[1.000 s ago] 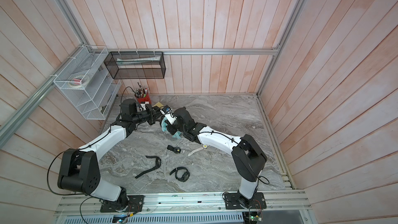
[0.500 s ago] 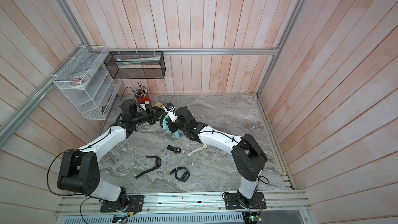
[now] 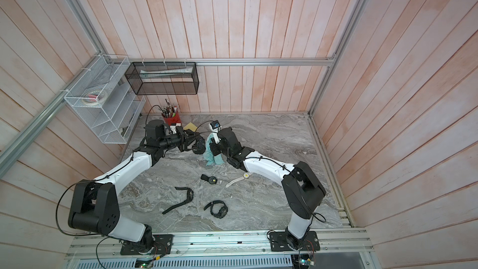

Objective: Wipe the watch dial
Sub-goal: Wipe the dirt from the watch dial.

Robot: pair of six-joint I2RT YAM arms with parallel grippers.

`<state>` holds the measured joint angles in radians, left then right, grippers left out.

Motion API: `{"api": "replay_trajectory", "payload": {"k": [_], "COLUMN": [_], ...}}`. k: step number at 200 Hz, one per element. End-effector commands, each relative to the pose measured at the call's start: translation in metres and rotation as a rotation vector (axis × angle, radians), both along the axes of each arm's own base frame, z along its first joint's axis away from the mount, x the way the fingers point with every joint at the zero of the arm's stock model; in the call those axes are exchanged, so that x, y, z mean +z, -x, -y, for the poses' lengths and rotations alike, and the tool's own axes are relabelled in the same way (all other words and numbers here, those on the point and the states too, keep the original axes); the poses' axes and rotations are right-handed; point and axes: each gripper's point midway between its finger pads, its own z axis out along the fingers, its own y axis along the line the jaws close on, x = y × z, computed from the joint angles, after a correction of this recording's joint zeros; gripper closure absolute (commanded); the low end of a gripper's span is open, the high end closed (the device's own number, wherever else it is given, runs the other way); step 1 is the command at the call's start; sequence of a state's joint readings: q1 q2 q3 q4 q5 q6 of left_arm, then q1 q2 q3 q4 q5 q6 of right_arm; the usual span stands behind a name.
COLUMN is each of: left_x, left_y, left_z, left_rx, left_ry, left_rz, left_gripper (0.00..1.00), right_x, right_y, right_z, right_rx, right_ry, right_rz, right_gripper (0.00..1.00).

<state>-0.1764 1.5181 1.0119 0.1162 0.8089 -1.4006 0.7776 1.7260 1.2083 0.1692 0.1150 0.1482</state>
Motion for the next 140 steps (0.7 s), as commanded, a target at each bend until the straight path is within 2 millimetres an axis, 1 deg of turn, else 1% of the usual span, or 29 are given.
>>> {"api": "replay_trajectory", "payload": {"k": [1, 11, 22, 52, 67, 75, 87, 96, 121, 140], "left_x": [0.008, 0.008, 0.009, 0.008, 0.002, -0.001, -0.012, -0.025, -0.063, -0.085], "left_y": [0.009, 0.009, 0.009, 0.009, 0.008, 0.006, 0.004, 0.001, -0.008, -0.018], "left_z": [0.0, 0.0, -0.001, -0.002, -0.005, -0.008, -0.015, -0.024, -0.054, -0.071], "left_rx": [-0.038, -0.039, -0.044, -0.047, -0.041, -0.037, -0.025, -0.015, 0.031, 0.021], "left_ry": [0.027, 0.031, 0.038, 0.038, 0.008, -0.016, -0.08, -0.14, -0.334, -0.451], "left_rz": [0.001, -0.001, 0.0, -0.009, -0.023, -0.023, -0.041, -0.061, -0.136, -0.173], "left_gripper": [1.0, 1.0, 1.0, 1.0, 1.0, 1.0, 1.0, 1.0, 1.0, 1.0], "right_x": [0.021, 0.021, 0.019, 0.013, 0.013, 0.015, 0.018, 0.022, 0.031, 0.036], "right_y": [-0.009, -0.009, -0.011, -0.02, -0.02, -0.02, -0.019, -0.019, -0.018, -0.018], "right_z": [0.018, 0.024, 0.034, 0.073, 0.086, 0.089, 0.093, 0.094, 0.098, 0.102], "right_rx": [-0.077, -0.085, -0.108, -0.178, -0.195, -0.197, -0.197, -0.197, -0.196, -0.201], "right_ry": [-0.062, -0.06, -0.062, -0.115, -0.119, -0.118, -0.114, -0.111, -0.101, -0.093], "right_rz": [0.038, 0.042, 0.039, -0.005, -0.002, 0.003, 0.013, 0.024, 0.05, 0.06], "right_gripper": [1.0, 1.0, 1.0, 1.0, 1.0, 1.0, 1.0, 1.0, 1.0, 1.0]}}
